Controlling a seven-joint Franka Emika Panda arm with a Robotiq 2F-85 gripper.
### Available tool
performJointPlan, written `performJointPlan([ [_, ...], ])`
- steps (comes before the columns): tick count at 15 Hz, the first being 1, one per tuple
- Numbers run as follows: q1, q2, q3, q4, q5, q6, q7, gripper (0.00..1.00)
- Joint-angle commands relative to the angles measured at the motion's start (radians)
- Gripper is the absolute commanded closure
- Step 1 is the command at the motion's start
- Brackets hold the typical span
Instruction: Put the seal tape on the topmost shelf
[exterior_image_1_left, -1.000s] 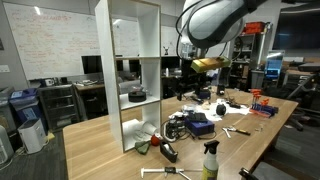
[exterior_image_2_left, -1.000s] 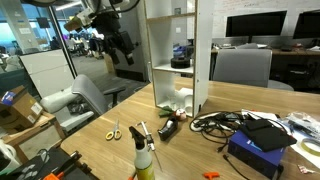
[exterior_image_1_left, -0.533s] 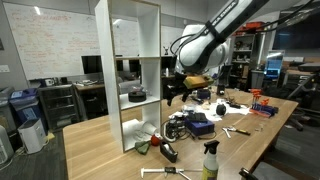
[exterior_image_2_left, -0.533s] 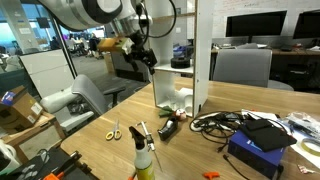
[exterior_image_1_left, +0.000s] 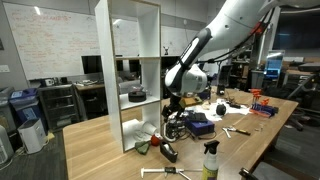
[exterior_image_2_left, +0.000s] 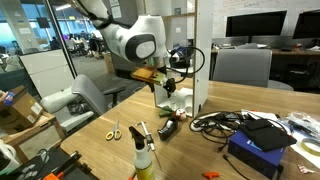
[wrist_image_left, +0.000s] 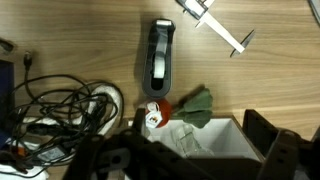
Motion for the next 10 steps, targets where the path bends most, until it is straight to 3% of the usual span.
performJointPlan([
  [1,-0.081,0.185,0.057,0.169,0.038,-0.019,-0.092,0.00],
  [10,-0.177,0.451,0.136,0.336,-0.012,-0.011,-0.110,0.00],
])
